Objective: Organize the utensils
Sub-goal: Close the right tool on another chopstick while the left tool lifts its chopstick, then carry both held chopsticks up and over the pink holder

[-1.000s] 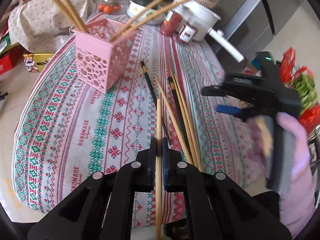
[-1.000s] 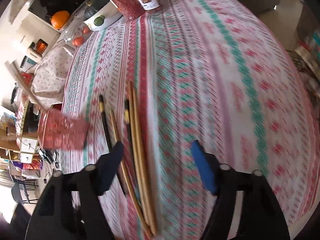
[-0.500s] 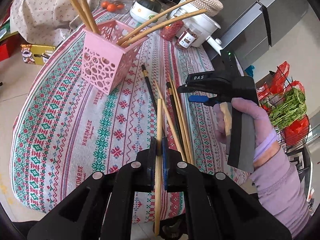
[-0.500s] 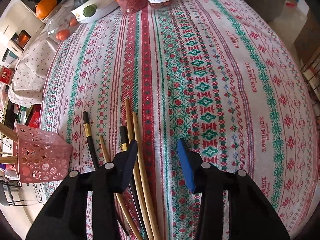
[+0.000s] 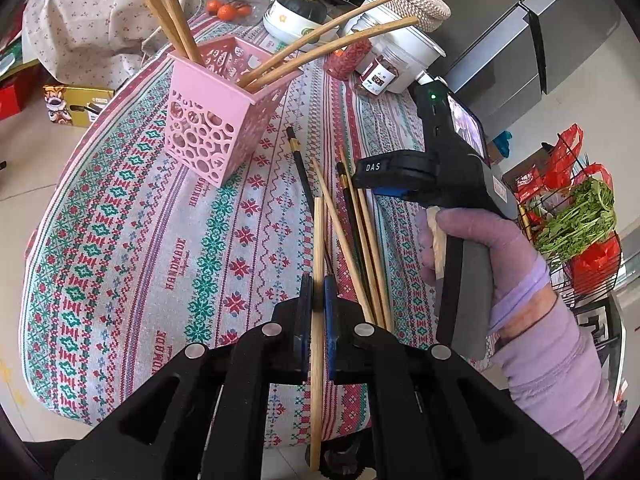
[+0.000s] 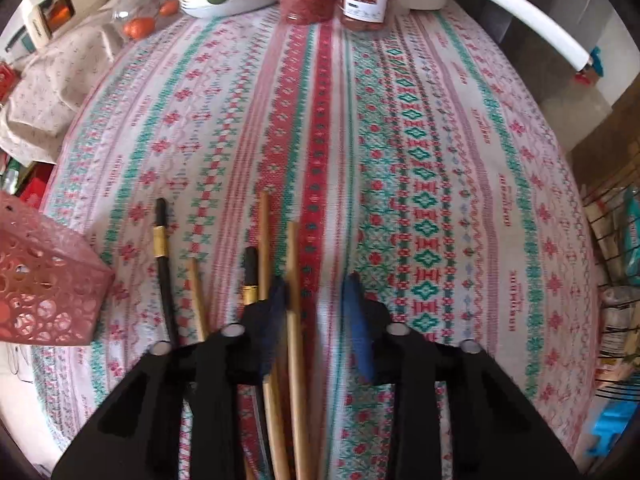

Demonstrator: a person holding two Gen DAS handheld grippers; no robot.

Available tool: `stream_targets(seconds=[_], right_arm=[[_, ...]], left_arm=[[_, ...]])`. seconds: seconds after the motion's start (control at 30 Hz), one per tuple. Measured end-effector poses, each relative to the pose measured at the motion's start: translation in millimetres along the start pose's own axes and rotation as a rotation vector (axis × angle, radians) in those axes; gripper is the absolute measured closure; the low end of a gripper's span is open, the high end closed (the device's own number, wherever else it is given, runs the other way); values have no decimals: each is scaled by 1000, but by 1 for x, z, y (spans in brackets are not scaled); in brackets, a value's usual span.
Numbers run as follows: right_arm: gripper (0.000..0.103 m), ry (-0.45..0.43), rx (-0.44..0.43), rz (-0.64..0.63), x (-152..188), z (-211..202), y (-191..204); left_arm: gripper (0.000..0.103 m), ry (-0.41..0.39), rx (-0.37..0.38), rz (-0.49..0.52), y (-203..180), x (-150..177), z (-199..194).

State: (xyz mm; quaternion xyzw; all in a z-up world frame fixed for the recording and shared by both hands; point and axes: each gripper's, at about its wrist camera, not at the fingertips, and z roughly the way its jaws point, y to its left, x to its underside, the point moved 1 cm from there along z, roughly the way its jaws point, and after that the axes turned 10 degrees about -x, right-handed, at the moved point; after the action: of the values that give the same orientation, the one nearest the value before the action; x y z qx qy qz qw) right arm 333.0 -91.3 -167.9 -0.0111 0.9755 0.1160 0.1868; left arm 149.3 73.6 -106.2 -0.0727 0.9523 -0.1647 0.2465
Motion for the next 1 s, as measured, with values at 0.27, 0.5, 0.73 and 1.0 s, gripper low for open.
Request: stream_targets(seconds=[0.27,0.5,0.73,1.0], right_arm=[[97,-48,-198,130,16,-15,-45],[97,-219,-340,172,54,-70,-78],[97,-379,-432,132,87,-145,-78],[97,-451,-484,79,125,-196,-74]], left_arm=[[98,-26,-11,-13,8,-2,-6],[98,-92,-38,-25,9,0,-16],[98,-192,-43,-64,13,-2,-43],[98,-272,-89,-69,13,5,-80]])
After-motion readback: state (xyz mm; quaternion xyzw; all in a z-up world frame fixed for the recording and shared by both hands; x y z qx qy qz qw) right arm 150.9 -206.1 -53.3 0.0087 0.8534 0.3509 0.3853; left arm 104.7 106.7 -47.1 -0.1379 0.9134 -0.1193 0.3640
